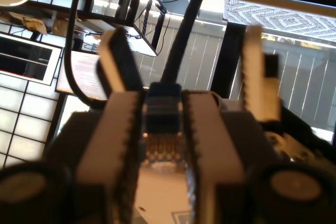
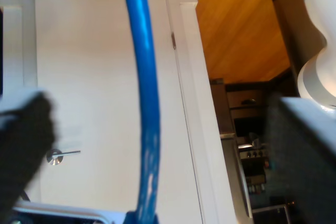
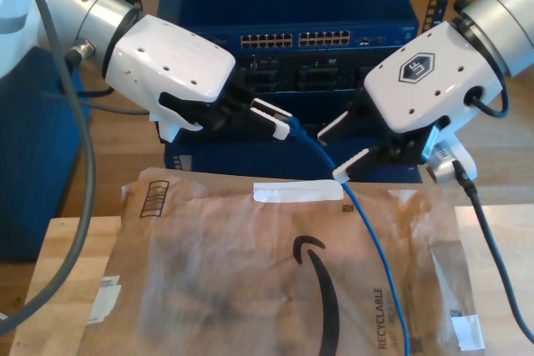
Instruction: Grab the cable and plug it in
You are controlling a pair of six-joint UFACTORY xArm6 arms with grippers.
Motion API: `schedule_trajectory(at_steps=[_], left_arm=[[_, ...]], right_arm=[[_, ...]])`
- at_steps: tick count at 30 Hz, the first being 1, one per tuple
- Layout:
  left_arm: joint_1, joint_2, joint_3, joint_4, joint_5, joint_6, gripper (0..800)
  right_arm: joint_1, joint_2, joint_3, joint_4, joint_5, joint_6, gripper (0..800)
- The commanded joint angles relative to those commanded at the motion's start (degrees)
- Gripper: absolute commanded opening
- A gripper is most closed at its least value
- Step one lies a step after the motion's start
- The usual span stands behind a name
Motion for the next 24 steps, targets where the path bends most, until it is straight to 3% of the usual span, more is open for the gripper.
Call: schedule_trajectory(at_steps=[8,11,14,18,24], left_arm=[[-0.26,1.23,-0.35,0.18,0.88,-2.64,8],[0.18,3.96,-0.53,-0.53,3.60,-3.52,7],[5.01,8.88,-0.88,-5.89,8.97,-7.21,8],[9.05,12.92,-1.58,-9.85,13.45,-7.56,8],[10.46,15.03,-1.41,-10.73,21.10,-7.74,9]], right_arm=[[0.09,-13.71,10.55,-0.09,-17.93,-0.09,797],[0.09,-15.82,10.99,-0.09,-19.43,-0.09,798],[0.09,-18.55,11.52,0.00,-19.43,-0.09,798],[0.18,-22.95,12.22,0.09,-19.78,-1.32,798],[2.46,-26.81,15.82,1.49,-26.73,-2.46,798]])
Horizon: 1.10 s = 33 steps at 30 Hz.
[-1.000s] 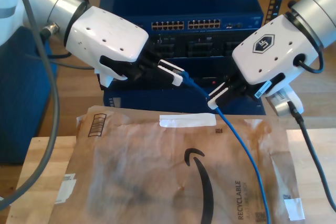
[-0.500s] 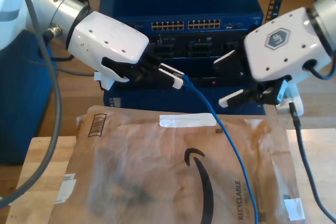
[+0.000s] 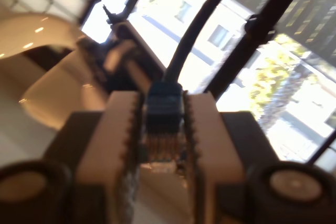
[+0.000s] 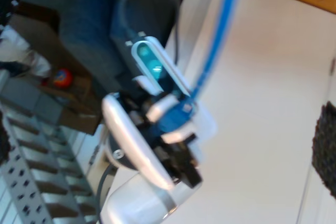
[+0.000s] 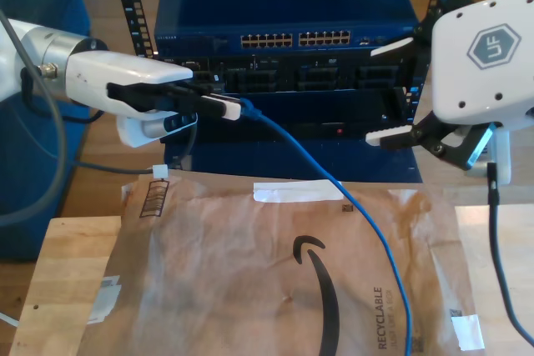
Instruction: Grab the cable and plug it in
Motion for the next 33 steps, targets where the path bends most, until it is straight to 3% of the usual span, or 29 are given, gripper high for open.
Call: schedule_trajectory(at_steps=[9,17,26,33], left_arm=[[0.00,2.11,0.44,-0.18,2.11,-2.81,20],[0.35,3.87,0.44,-1.49,5.10,-3.34,18],[1.14,5.63,0.88,-3.96,6.59,-3.43,20],[1.14,5.63,1.85,-3.78,7.82,-5.19,20]], right_arm=[[12.92,1.85,2.64,-0.44,-21.19,-5.89,798],[21.71,1.76,4.40,-0.44,-22.07,-8.79,798],[24.97,-0.35,6.42,-0.18,-24.18,-11.96,798],[33.23,-0.18,9.67,-0.44,-36.13,-16.70,796]])
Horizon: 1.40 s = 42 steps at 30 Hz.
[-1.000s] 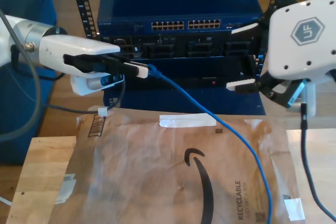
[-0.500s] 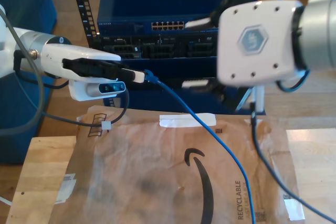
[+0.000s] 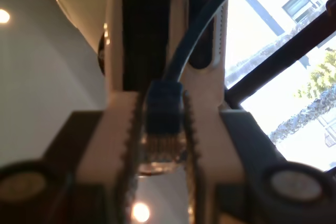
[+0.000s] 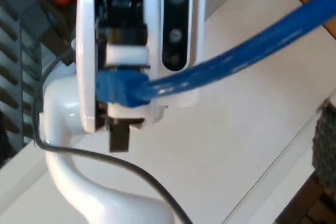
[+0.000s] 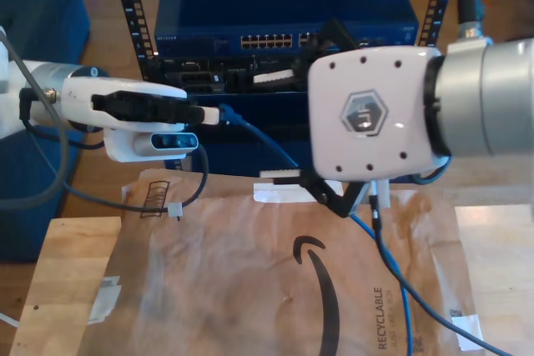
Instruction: Grab the cable and plug it in
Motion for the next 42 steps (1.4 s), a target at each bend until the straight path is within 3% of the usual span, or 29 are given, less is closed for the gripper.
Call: schedule_trajectory(at_steps=[8,16,23,42], left_arm=[[0.00,0.00,0.18,0.00,0.88,-0.09,24],[0.00,0.00,1.14,-0.18,1.32,-0.09,34],[0.00,0.00,1.49,-0.09,1.41,-0.09,34],[-0.09,-0.09,1.76,0.09,1.49,-0.09,34]], right_arm=[[3.60,0.26,1.05,0.09,-5.63,-0.79,792],[3.60,0.26,2.46,0.26,-5.80,-0.70,712],[5.36,0.18,2.90,0.26,-9.76,-0.70,538],[5.89,0.18,2.90,0.35,-10.20,-0.26,342]])
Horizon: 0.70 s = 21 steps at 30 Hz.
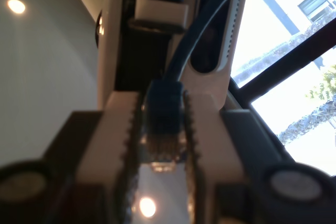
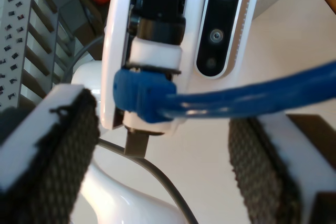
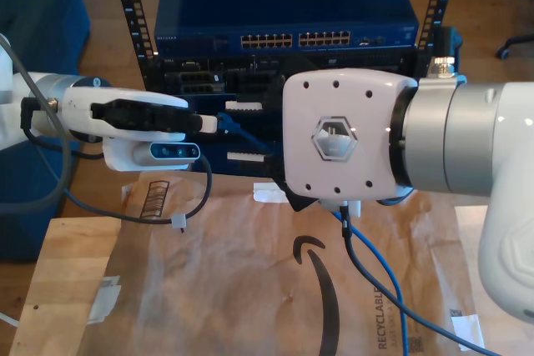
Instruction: Grab the cable and plug it in
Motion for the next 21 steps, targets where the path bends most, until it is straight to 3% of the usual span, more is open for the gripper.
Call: schedule_trajectory(at_steps=[13,21], left_arm=[[-0.09,0.00,-0.09,0.00,0.44,0.00,34],[-0.18,0.09,0.09,0.00,0.44,0.00,34]], right_arm=[[0.00,0.00,0.26,0.09,-0.44,0.00,236],[0.00,-0.09,0.26,0.09,-0.44,0.00,227]])
